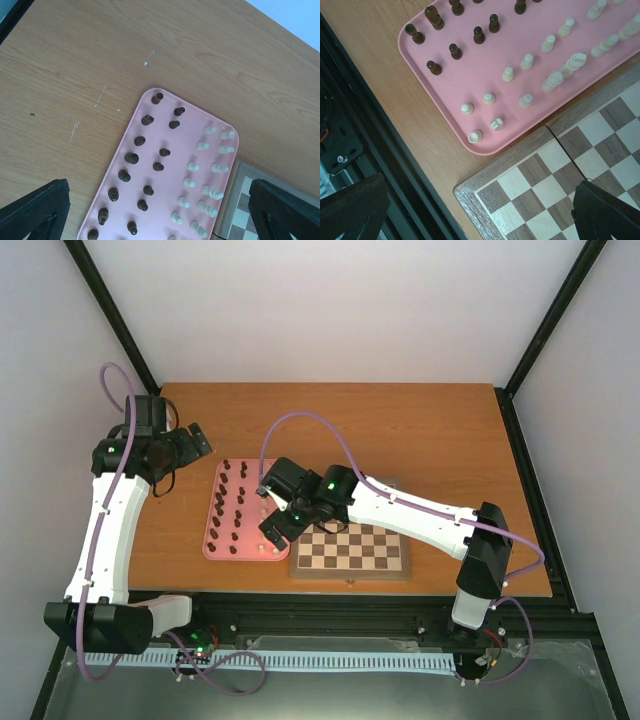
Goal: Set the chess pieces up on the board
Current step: Pick up the chess piece from the storage box.
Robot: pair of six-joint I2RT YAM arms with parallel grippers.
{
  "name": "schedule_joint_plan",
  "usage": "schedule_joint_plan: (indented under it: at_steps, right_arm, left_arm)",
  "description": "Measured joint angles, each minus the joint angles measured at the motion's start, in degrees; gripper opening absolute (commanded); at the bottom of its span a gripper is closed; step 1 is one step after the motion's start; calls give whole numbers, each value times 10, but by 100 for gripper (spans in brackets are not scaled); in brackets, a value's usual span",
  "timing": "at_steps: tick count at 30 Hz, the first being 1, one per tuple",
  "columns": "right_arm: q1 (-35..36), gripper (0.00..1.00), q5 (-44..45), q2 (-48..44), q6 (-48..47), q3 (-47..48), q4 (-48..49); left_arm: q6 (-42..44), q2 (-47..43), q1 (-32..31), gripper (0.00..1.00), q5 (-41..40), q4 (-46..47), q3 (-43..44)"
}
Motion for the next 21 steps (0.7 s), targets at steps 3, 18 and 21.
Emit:
schedule_joint_plan:
  at_steps: [3, 18, 21]
  right_arm:
    - [0, 100, 3, 0, 1, 1, -1]
    - [0, 91, 15, 24, -3, 15, -14]
    - [0, 85, 4, 47, -15, 16, -15]
  left_arm:
    - [2, 0, 0, 100, 2, 0, 0]
    - [7, 2, 0, 100, 4, 0, 0]
    - [9, 5, 0, 100, 4, 0, 0]
